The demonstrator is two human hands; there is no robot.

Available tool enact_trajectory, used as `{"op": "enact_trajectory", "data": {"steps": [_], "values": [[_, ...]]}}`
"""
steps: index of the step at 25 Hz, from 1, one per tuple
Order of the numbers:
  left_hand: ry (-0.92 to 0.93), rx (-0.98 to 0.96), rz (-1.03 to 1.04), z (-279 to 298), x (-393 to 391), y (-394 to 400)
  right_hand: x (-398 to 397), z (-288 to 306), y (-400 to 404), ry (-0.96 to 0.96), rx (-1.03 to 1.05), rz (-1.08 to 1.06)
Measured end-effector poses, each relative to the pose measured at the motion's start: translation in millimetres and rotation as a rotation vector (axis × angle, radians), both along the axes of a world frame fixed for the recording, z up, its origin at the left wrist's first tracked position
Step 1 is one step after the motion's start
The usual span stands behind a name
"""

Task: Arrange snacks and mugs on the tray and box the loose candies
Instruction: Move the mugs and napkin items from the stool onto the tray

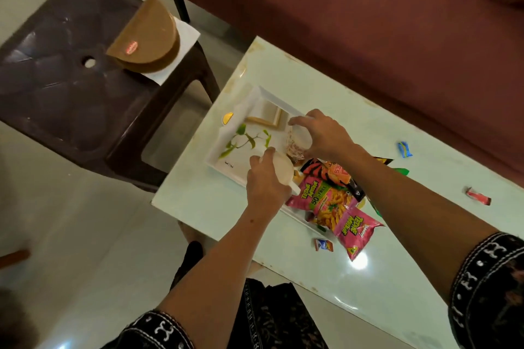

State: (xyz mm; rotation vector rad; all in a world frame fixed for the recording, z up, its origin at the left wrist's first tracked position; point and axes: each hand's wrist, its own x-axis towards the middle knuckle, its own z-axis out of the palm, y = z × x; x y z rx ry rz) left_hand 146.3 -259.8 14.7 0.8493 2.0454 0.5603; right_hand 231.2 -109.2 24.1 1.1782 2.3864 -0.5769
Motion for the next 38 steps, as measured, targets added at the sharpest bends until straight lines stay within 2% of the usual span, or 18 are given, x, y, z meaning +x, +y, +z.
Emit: {"op": "enact_trajectory", "data": {"steps": [14, 25, 33, 38], "values": [[0.025, 0.016, -0.016, -19, 16, 13, -3, -30, 3, 0.055, -0.010, -0.035], [0.021, -0.020, -0.056, -18, 7, 9, -2, -24, -1, 0.062, -0.068, -0.081], [-0.088, 0.080, 0.056, -3, -38, -14, -11, 2, -15, 0.013, -0.049, -0.179], [-0.208, 0.159, 0.286, 21, -91, -35, -41, 24, -24, 0.040, -0.031, -0.214]]}}
